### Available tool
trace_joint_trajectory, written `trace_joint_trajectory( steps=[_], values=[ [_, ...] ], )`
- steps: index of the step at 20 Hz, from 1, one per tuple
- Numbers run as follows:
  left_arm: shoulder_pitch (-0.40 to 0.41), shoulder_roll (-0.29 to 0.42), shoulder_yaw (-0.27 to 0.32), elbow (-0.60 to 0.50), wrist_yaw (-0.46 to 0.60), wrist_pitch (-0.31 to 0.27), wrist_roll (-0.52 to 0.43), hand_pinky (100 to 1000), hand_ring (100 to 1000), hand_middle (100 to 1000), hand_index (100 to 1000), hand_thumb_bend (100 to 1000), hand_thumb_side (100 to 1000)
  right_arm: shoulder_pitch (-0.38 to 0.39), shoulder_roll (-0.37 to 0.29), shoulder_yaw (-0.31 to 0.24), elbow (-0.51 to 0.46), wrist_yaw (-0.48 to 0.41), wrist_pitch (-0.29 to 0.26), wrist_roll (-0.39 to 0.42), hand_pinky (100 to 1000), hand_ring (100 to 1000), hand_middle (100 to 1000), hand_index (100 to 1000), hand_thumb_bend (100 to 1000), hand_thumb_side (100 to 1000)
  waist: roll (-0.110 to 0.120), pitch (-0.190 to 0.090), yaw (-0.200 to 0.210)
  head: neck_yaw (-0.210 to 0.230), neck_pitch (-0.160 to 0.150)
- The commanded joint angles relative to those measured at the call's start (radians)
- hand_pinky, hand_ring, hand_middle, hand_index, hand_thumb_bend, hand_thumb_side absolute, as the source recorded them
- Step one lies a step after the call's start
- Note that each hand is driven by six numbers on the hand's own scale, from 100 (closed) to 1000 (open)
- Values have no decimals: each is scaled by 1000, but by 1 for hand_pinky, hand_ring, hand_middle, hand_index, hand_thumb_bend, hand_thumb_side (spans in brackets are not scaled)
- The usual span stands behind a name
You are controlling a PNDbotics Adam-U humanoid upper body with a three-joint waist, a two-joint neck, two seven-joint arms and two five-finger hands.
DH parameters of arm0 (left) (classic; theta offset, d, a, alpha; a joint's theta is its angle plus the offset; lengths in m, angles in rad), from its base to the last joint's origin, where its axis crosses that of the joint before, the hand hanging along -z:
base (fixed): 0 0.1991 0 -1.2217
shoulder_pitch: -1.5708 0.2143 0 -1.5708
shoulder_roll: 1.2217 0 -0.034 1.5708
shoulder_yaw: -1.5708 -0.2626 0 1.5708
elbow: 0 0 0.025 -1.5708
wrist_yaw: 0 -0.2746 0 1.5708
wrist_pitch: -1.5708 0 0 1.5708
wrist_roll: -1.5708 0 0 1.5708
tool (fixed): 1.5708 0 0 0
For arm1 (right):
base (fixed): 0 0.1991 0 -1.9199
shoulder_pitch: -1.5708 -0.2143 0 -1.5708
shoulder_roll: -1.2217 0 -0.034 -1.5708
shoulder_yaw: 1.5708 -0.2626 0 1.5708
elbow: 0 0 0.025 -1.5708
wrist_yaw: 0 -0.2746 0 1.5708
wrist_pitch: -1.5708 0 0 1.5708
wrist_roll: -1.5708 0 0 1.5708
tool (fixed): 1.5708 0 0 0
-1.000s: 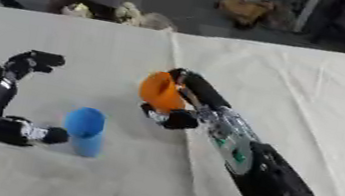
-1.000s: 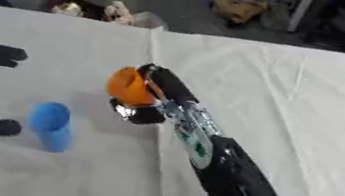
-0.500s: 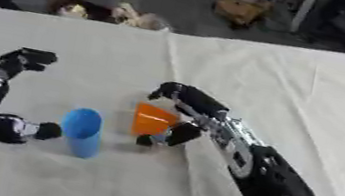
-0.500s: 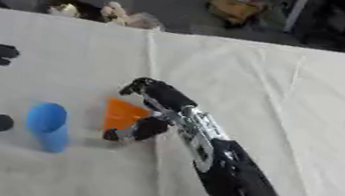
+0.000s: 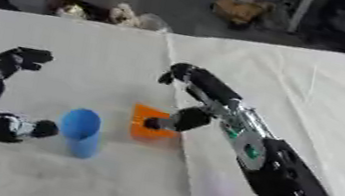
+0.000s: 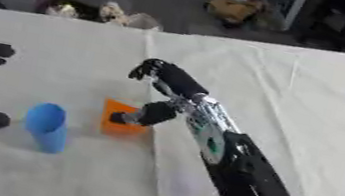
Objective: Pour the contents of one cup into another cup.
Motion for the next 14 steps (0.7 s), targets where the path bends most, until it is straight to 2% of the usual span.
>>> trace_joint_trajectory(
  steps=[1,8,14],
  values=[
    [-2,14,20,-23,11,7,-3,779,800,725,840,1000,703,-6,-41,-24,-93,-65,33,-24,844,879,596,750,700,663,4,-19,-5,2,-1],
    [23,20,51,-29,12,21,-23,768,795,719,837,1000,737,55,-92,-46,-229,-216,83,-60,802,841,552,720,659,625,3,-17,-7,7,3],
    [48,13,70,-28,31,33,-40,766,793,715,836,1000,759,108,-122,-72,-307,-324,111,-101,767,812,521,688,620,597,7,-10,-9,19,15]
  ],
)
